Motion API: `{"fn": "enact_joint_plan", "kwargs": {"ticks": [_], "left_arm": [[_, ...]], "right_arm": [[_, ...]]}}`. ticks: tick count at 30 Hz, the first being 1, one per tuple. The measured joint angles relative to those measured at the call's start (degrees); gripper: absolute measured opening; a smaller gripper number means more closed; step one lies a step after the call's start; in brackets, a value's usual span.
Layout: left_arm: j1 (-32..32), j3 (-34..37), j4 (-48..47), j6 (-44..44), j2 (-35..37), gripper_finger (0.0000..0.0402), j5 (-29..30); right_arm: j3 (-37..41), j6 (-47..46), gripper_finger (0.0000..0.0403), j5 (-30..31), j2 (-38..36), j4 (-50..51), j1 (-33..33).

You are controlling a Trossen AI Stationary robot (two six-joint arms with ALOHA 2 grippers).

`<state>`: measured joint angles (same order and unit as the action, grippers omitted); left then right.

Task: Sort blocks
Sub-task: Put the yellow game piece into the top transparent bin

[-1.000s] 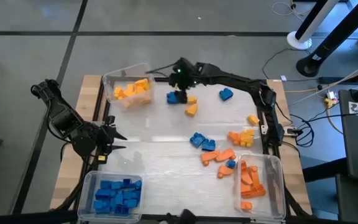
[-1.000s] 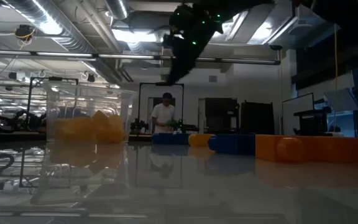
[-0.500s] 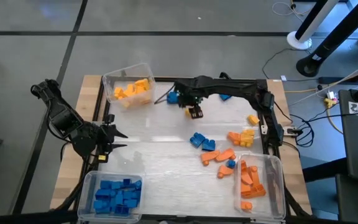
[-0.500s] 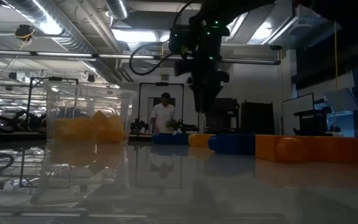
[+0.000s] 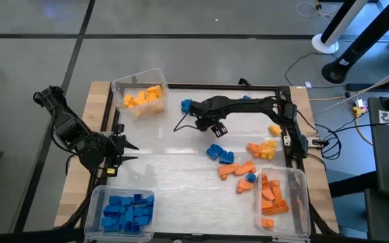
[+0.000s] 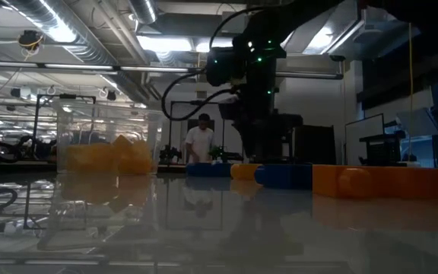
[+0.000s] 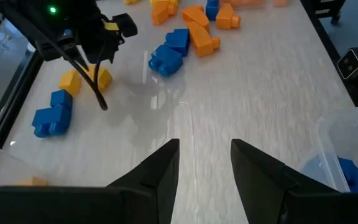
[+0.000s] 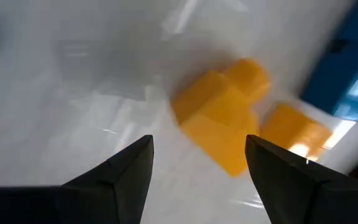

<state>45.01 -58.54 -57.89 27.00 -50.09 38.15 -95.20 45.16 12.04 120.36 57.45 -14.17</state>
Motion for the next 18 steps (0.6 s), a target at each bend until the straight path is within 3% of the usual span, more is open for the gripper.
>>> {"fn": "enact_joint_plan", "kwargs": {"ticks": [6, 18], "left_arm": [[0.0, 0.0, 0.0, 0.0, 0.0, 0.0134, 0.0], [0.0, 0.0, 0.0, -0.1, 0.0, 0.0134, 0.0]], "right_arm": [[0.1, 2.8, 0.0255, 2.4, 0.0, -4.7, -0.1], [0.1, 9.3, 0.0255, 1.9, 0.7, -2.7, -0.1]]}}
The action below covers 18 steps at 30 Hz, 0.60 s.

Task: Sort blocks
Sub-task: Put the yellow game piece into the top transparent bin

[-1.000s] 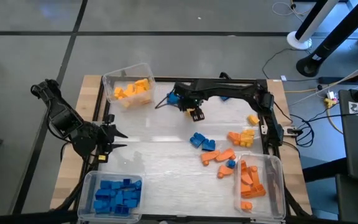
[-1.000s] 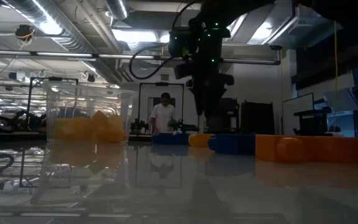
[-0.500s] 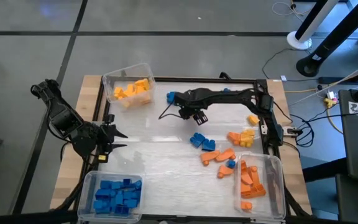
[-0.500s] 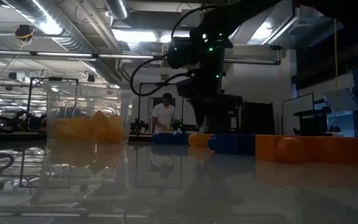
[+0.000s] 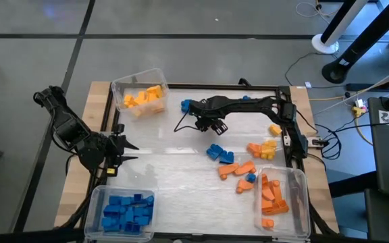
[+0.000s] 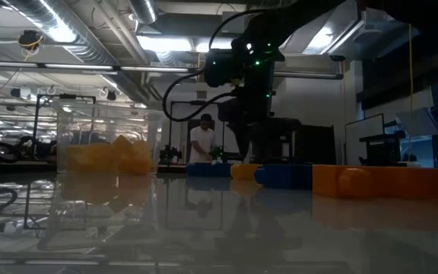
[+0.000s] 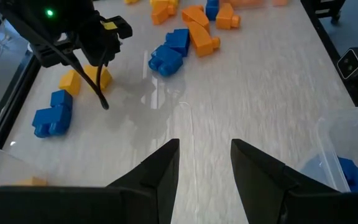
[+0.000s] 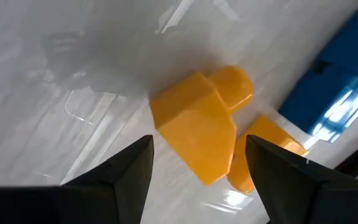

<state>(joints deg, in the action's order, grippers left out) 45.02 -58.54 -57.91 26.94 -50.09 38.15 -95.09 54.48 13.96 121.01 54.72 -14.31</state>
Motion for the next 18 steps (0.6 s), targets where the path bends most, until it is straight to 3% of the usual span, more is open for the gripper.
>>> {"fn": "enact_joint_plan", "kwargs": {"ticks": [18], "left_arm": [[0.0, 0.0, -0.1, 0.0, 0.0, 0.0134, 0.0]], "right_arm": [[0.2, 1.0, 0.024, -6.2, 3.9, -3.3, -2.3]]}}
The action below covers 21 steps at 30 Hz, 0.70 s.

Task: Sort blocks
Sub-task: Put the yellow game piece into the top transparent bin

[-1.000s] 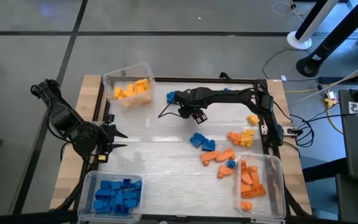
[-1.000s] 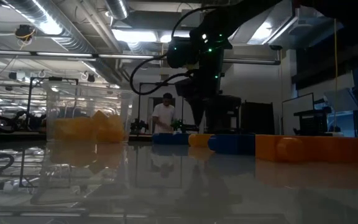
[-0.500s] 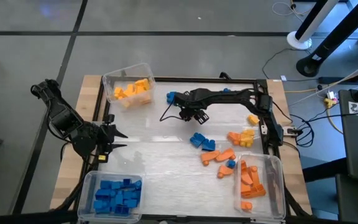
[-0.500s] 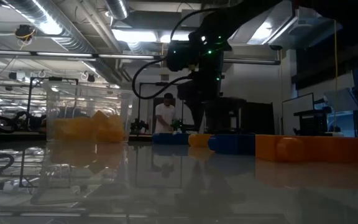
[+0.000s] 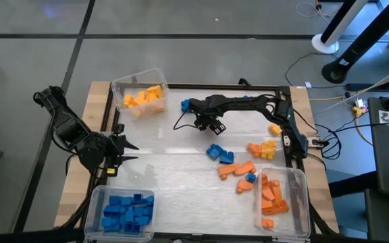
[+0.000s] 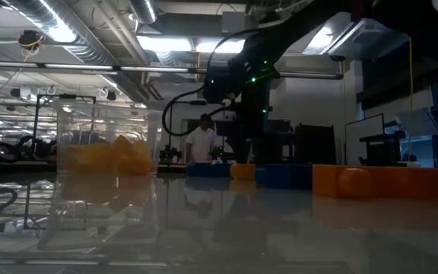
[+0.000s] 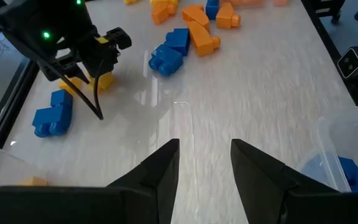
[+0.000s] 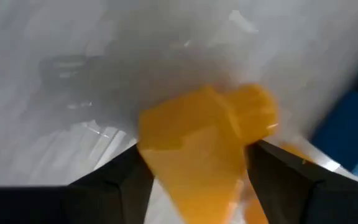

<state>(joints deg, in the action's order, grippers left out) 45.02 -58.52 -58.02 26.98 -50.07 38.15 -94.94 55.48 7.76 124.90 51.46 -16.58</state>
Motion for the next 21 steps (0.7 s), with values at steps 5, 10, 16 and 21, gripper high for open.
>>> {"fn": "enact_joint_plan", "kwargs": {"ticks": [5, 10, 16, 21], "left_arm": [[0.0, 0.0, 0.0, 0.0, -0.1, 0.0134, 0.0], [0.0, 0.0, 0.0, -0.3, -0.4, 0.0134, 0.0], [0.0, 0.0, 0.0, -0.3, -0.4, 0.0134, 0.2], [0.0, 0.0, 0.0, -0.4, -0.3, 0.0134, 0.2]], "right_arm": [[-0.2, -3.0, 0.0183, -1.5, 0.5, 0.9, 0.0], [-0.7, -6.8, 0.0165, -3.5, 0.6, 0.9, 0.0], [-4.6, -8.9, 0.0185, -10.7, 1.0, -1.1, 0.7], [-10.0, -8.8, 0.0195, -13.4, 1.0, -6.0, 2.9]]}}
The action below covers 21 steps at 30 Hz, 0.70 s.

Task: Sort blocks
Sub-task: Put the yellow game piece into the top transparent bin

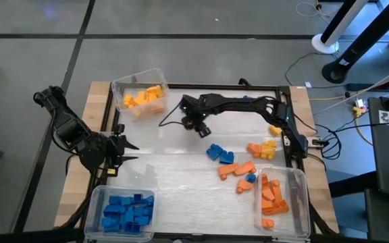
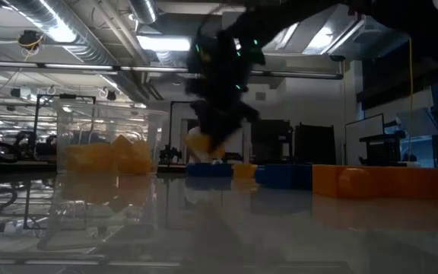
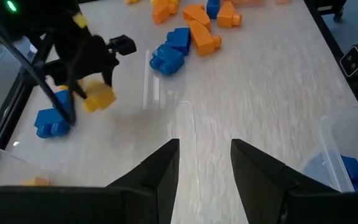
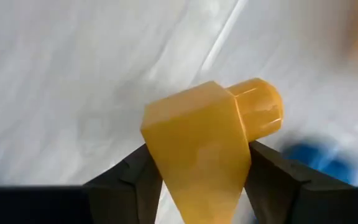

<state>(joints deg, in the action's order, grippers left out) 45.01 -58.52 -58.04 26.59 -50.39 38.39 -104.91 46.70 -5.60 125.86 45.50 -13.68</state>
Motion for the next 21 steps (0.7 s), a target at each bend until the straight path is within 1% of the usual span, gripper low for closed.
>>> {"fn": "enact_joint_plan", "kwargs": {"ticks": [5, 9, 13, 17, 18, 21], "left_arm": [[0.0, 0.0, 0.0, 0.0, 0.0, 0.0134, 0.0], [0.0, 0.0, 0.0, 0.0, 0.0, 0.0134, 0.0], [0.0, 0.0, 0.0, -0.1, 0.0, 0.0134, 0.0], [0.0, 0.0, 0.2, -1.8, 0.0, 0.0134, 0.0], [0.0, 0.0, 0.2, -2.1, 0.0, 0.0134, 0.1], [0.0, 0.0, 0.4, -2.6, 0.0, 0.0134, 0.2]], "right_arm": [[-6.2, 1.4, 0.0171, -0.3, 0.0, -8.4, 1.9], [-9.6, 3.3, 0.017, 1.9, 0.0, -18.0, 2.1], [-10.1, 3.7, 0.0185, 3.9, -0.1, -32.0, 1.3], [-10.2, 3.6, 0.018, 3.6, 2.1, -45.9, -0.4], [-10.2, 3.5, 0.0176, 3.6, 3.0, -48.8, -0.9], [-10.1, 3.1, 0.017, 3.6, 5.0, -53.2, -2.1]]}}
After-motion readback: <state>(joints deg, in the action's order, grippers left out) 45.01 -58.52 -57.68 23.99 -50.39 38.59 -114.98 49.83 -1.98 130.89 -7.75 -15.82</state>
